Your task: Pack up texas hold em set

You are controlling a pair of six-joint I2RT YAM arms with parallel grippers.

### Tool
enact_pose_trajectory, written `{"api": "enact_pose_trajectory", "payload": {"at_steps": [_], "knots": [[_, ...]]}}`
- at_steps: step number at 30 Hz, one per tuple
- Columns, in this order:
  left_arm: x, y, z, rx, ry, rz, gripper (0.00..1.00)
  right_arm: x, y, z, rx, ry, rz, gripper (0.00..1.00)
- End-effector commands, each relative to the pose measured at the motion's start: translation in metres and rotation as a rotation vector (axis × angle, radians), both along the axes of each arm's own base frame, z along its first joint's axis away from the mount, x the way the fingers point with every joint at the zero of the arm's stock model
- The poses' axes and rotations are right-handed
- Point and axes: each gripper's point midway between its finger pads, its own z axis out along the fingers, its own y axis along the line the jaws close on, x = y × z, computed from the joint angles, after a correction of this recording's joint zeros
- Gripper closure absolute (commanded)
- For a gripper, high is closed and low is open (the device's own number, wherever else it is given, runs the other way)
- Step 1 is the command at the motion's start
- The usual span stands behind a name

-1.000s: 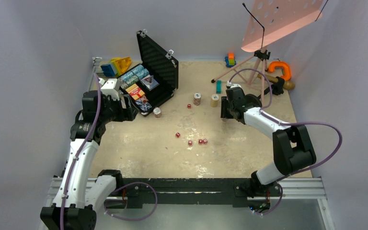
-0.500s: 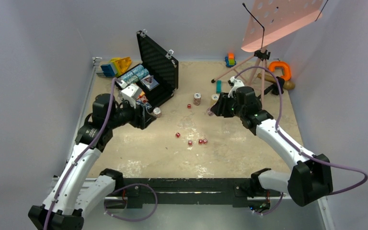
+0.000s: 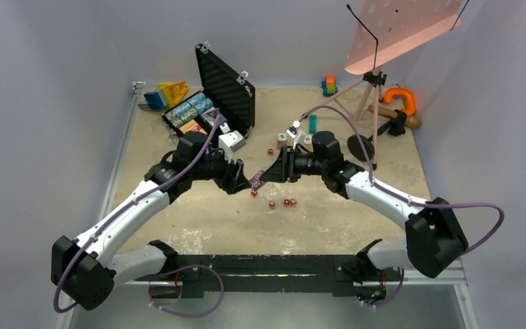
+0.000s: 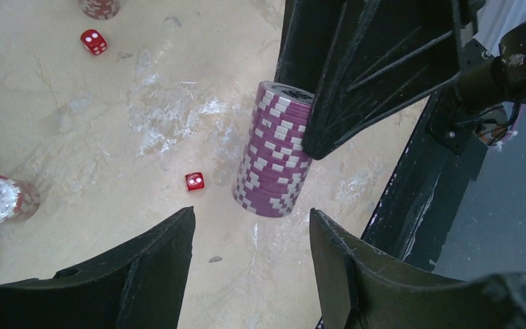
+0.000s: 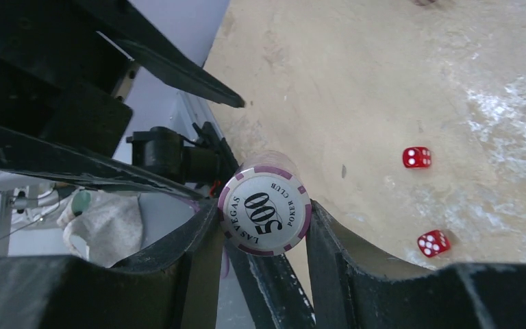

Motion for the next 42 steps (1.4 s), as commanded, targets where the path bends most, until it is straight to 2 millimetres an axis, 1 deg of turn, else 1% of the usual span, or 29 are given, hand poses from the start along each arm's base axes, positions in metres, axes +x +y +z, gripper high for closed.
{"api": "enact_pose_trajectory", "payload": {"at_steps": [1, 6, 14, 16, 19, 20, 21, 27, 28, 30, 31, 34, 37, 38, 40, 42], "knots": [[0.012, -0.016, 0.025, -0.035, -0.098, -0.035, 0.34, -0.012, 0.017, 0.051, 0.155, -0.100, 0.107, 1.00], [0.006, -0.030, 0.027, -0.085, -0.079, -0.103, 0.32, -0.015, 0.018, 0.051, 0.160, -0.100, 0.119, 1.00], [0.006, -0.037, 0.016, -0.059, -0.047, -0.117, 0.31, -0.019, 0.020, 0.055, 0.173, -0.103, 0.136, 1.00], [0.007, -0.038, 0.013, -0.052, -0.040, -0.118, 0.31, -0.019, 0.020, 0.055, 0.175, -0.103, 0.138, 1.00], [0.007, -0.040, 0.011, -0.049, -0.033, -0.123, 0.36, -0.019, 0.021, 0.055, 0.172, -0.105, 0.138, 1.00], [0.007, -0.041, 0.011, -0.050, -0.029, -0.127, 0.38, -0.019, 0.021, 0.054, 0.171, -0.104, 0.139, 1.00], [0.006, -0.042, 0.011, -0.050, -0.024, -0.133, 0.43, -0.019, 0.021, 0.053, 0.170, -0.102, 0.137, 1.00], [0.003, -0.046, 0.008, -0.052, -0.009, -0.150, 0.77, -0.019, 0.020, 0.048, 0.162, -0.093, 0.134, 1.00], [0.003, -0.046, 0.008, -0.053, -0.007, -0.152, 0.84, -0.019, 0.020, 0.047, 0.159, -0.094, 0.131, 0.98], [0.002, -0.047, 0.008, -0.055, -0.007, -0.161, 0.99, -0.018, 0.020, 0.045, 0.151, -0.095, 0.126, 0.90], [0.001, -0.047, 0.008, -0.055, -0.008, -0.164, 1.00, -0.018, 0.019, 0.044, 0.146, -0.097, 0.122, 0.84], [-0.003, -0.046, 0.008, -0.049, -0.021, -0.196, 1.00, -0.016, 0.016, 0.044, 0.138, -0.112, 0.099, 0.60], [-0.004, -0.041, 0.009, -0.017, -0.060, -0.216, 1.00, -0.014, 0.010, 0.055, 0.140, -0.165, 0.068, 0.32], [-0.003, -0.038, 0.009, 0.004, -0.074, -0.212, 1.00, -0.011, 0.007, 0.058, 0.126, -0.184, 0.046, 0.25], [0.002, -0.031, 0.009, 0.044, -0.104, -0.195, 1.00, -0.003, -0.003, 0.061, 0.091, -0.211, -0.015, 0.19], [0.008, -0.024, 0.008, 0.077, -0.121, -0.178, 1.00, 0.008, -0.018, 0.064, 0.069, -0.232, -0.083, 0.18]]}}
